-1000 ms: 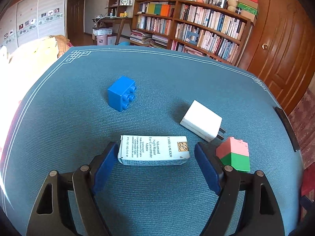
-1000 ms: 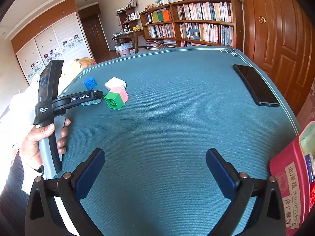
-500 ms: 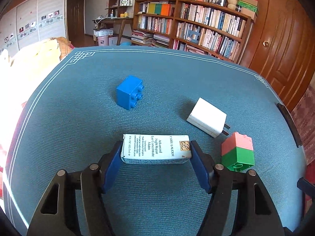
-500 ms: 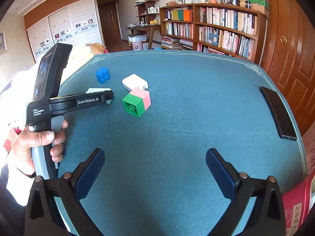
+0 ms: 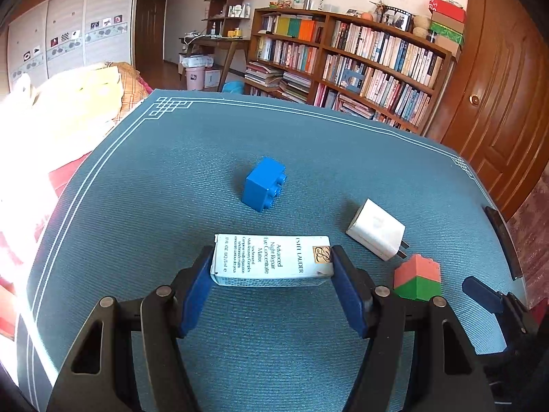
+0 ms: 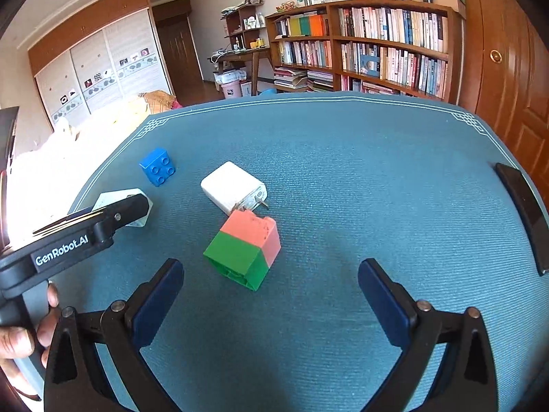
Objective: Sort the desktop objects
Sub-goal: 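Grasp the white-blue box with the left tool while the right tool grasps the green-pink brick, then carry the white-blue box and green-pink brick over the tin with both tools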
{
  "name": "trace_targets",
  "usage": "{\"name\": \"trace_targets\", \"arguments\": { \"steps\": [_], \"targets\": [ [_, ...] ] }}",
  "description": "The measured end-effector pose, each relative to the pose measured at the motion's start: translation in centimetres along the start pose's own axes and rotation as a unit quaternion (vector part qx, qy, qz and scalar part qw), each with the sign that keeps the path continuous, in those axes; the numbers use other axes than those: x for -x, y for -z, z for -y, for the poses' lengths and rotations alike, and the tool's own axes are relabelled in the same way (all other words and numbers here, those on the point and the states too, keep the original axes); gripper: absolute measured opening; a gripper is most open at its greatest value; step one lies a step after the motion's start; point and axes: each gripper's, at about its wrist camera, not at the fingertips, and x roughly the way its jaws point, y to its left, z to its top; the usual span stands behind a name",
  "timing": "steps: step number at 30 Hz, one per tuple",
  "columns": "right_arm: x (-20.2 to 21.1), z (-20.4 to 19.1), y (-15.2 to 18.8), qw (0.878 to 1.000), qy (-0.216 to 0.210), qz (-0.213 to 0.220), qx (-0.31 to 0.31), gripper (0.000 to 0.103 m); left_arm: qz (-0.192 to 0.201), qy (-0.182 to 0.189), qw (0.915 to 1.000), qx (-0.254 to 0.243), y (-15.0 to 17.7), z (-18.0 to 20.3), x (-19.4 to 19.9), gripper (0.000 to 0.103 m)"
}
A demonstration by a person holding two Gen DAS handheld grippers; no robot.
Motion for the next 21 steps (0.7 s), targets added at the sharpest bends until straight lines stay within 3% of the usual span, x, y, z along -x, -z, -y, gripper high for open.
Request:
{"name": "trace_targets", "arguments": {
  "steps": [2,4,6,10,21],
  "targets": [
    [-0.6,-0.2,-0.3,1.0,0.002,0.002,0.001,0.094,-0.001,0.001,1.0,0.0,0.0,0.0,-0.1,0.069],
    [-1.4,-0.4,-0.5,1.0,-0.002,-0.007,0.002,0.074,-0.002,0.001,1.0,0.001,0.0,0.0,-0.1,0.069],
    [-2.0,-0.5,-0.6,1.0,-0.012,-0.018,0.0,0.062,-0.003,0.002,1.0,0.001,0.0,0.0,-0.2,0.069],
    [-1.9,-1.1,-0.6,1.0,-0.005,-0.013,0.009,0.047,-0.005,0.002,1.0,0.003,0.0,0.0,-0.3,0.069],
    [0.9,0.5,0.7,1.0,-0.016,-0.009,-0.005,0.037,-0.007,0.007,0.9999,-0.008,0.3,0.8,-0.1,0.069]
  ]
}}
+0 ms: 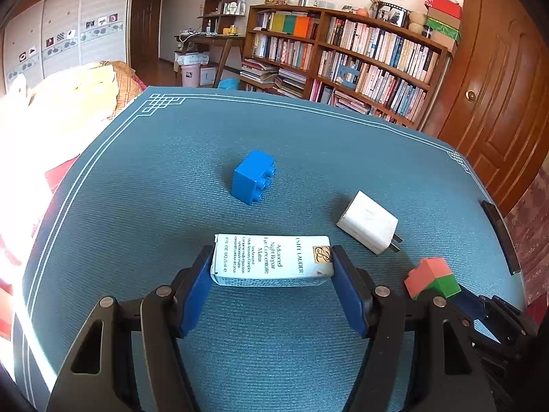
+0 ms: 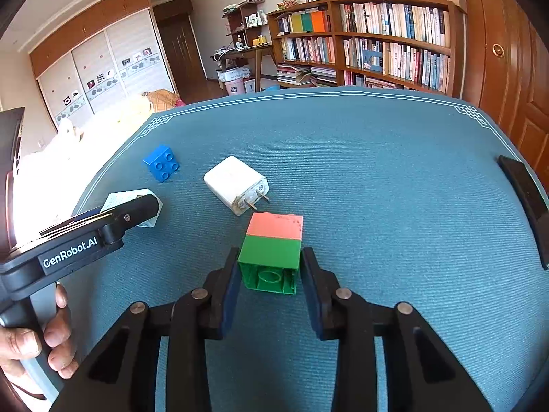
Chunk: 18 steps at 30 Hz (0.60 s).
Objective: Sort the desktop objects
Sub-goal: 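Carry the white-blue box and green-pink brick over the tin with both tools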
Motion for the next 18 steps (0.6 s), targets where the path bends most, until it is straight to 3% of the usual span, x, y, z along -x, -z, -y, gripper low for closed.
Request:
{"name": "trace_targets", "arguments": {
  "steps": [9,18],
  "targets": [
    [3.4,1.3,2.3,1.0,0.004,0.004,-0.006,0.035,0.006,0.014,0.9997,-0.021,0.3,1.7,1.0,0.069],
    [2.9,2.5,3.6,1.0,0.012,-0.02,-0.017,0.036,0.009,0.024,0.9989,-0.039,0.5,2.9,1.5,0.069]
  ]
}}
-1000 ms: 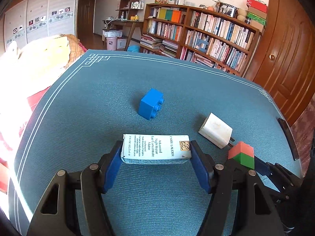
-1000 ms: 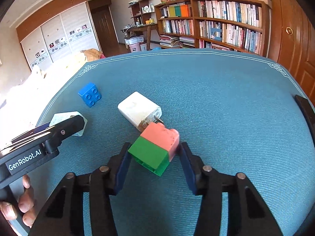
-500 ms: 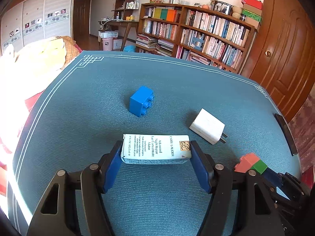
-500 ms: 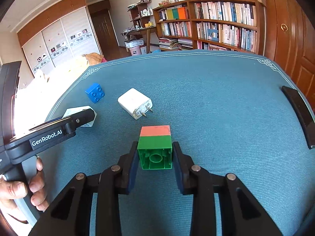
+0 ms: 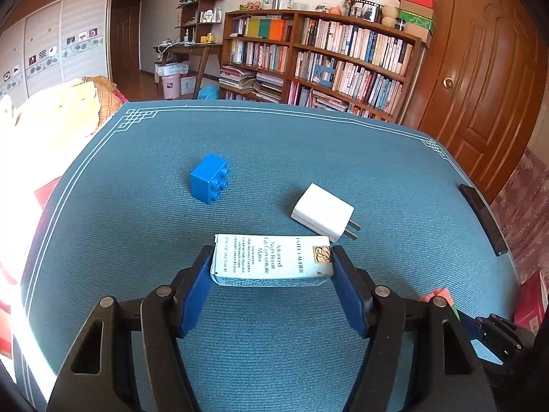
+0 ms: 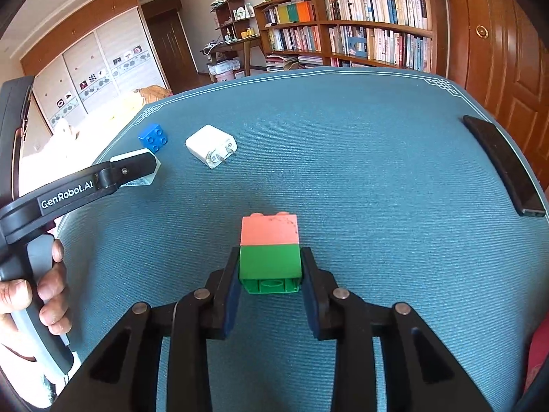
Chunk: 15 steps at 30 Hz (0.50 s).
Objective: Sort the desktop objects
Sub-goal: 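Carry the white-blue box and green-pink brick over the tin with both tools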
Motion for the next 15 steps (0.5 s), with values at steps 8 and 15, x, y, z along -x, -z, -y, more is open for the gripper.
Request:
{"name": "trace_targets", "arguments": {
  "steps": [8,15],
  "targets": [
    [-1.4,-0.5,-0.4,1.0,0.018,0.0,0.016,0.039,-0.003,-0.001,1.0,-0.003,0.1,0.2,-0.1,0.069],
    [0.0,-0.1,0.2,1.0,0.009,0.007,0.007,0.035,0.001,0.002,1.0,-0.009,0.3,0.7,0.3,0.069]
  ]
}}
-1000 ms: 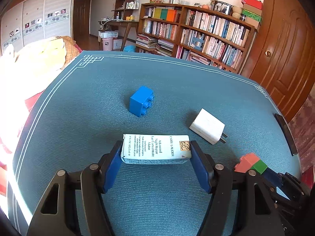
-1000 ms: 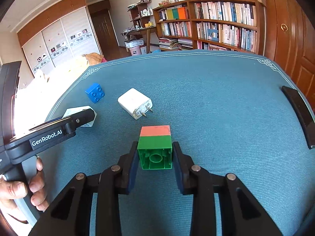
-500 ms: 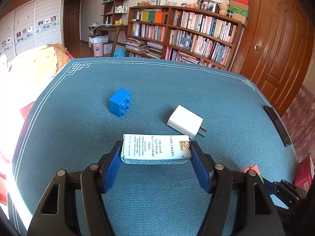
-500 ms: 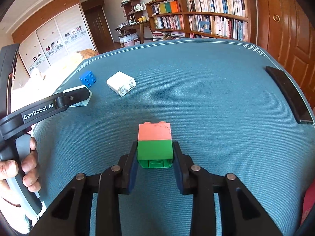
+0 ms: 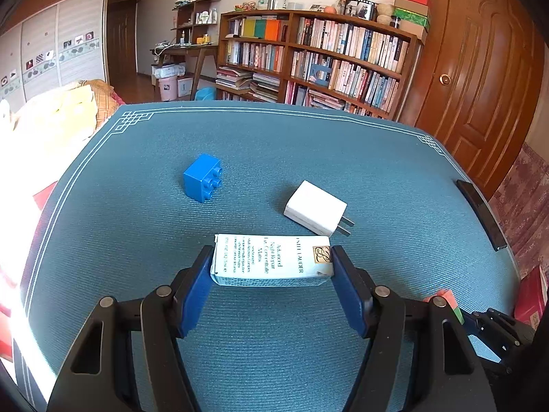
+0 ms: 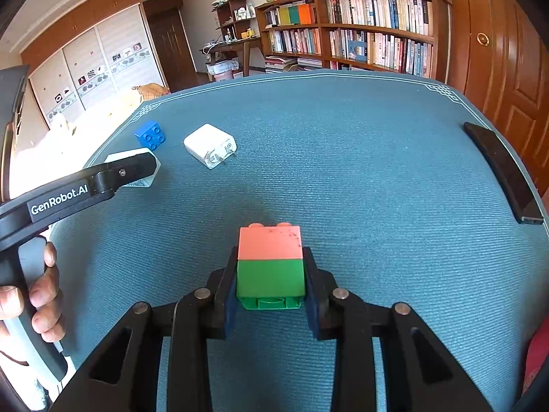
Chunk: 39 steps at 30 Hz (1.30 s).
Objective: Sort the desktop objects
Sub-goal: 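Carry the white-blue box and green-pink brick over the tin with both tools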
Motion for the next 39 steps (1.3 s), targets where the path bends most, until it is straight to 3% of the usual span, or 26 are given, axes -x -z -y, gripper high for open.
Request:
{"name": "trace_targets", "arguments": {
  "steps": [9,22,31,39],
  "targets": [
    [6.2,2.4,2.2,0.999,-0.002,0.032,-0.033,0.035,0.002,0.01,0.9997,-0.024,0.4,2.4,1.2,0.069],
    [15.8,8.3,5.9,0.992,0.055,0.084,-0.08,0.035,-0.002,0.092,0.9934,-0.069,2.1,9.7,4.6,0.069],
    [21.4,12.5,7.6,0.982,0.101,0.119,-0.107,0.035,-0.004,0.153,0.9815,-0.115,3.5,17.0,6.9,0.069],
    [23.5,17.0,10.4,0.973,0.138,0.107,-0.148,0.035,-0.01,0.2,0.968,-0.152,4.8,23.3,8.1,0.069]
  ]
}}
